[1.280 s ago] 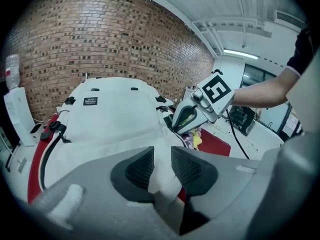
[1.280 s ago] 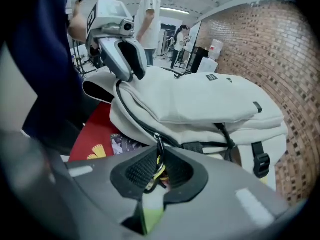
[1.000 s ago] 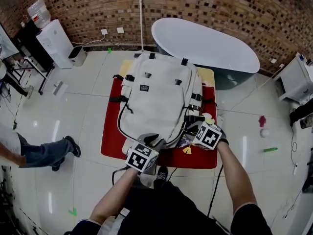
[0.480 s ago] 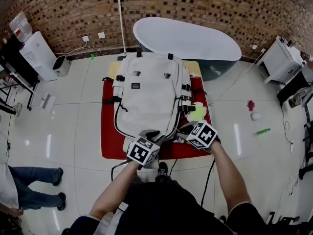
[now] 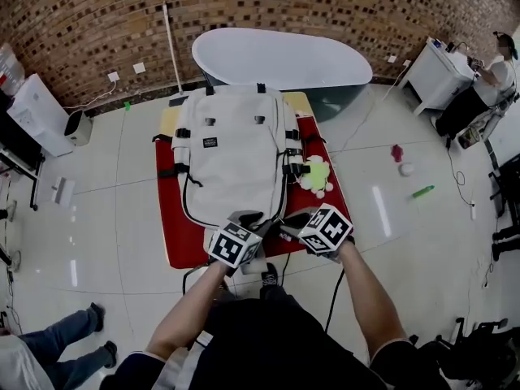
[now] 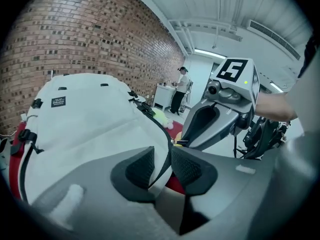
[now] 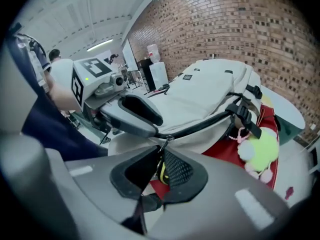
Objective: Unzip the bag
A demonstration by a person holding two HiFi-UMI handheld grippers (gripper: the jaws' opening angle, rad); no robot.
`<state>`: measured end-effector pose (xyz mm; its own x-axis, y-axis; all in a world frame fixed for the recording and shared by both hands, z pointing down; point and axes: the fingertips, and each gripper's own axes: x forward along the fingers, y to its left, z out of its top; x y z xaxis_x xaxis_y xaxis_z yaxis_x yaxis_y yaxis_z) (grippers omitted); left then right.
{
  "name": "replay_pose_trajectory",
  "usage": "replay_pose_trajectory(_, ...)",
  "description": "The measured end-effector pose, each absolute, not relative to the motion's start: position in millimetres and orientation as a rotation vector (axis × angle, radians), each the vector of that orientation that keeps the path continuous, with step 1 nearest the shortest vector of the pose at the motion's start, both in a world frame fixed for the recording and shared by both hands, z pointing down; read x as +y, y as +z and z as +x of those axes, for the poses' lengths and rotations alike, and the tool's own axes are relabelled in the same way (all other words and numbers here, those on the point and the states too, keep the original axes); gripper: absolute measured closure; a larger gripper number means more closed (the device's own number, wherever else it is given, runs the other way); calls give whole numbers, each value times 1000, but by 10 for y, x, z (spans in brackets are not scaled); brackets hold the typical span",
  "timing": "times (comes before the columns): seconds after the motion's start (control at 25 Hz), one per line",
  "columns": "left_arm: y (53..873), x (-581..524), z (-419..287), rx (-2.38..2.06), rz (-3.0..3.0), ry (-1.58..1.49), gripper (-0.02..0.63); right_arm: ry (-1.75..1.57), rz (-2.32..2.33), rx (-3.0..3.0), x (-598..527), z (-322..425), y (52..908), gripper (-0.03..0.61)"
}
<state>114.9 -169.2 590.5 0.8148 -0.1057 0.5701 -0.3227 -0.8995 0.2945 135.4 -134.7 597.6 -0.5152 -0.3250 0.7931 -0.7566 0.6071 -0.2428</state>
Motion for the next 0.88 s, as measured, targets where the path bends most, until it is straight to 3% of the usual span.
replay_pose_trajectory(0.48,5792,-1626,1141,-145,2612,690,538,870,1182,-2074,-1225,1036,5891,528)
replay_pose_trajectory(0.88,5778,-1445,1019,-195,2586,666,525,729,1179,-2136,-1318,1126,5913,517)
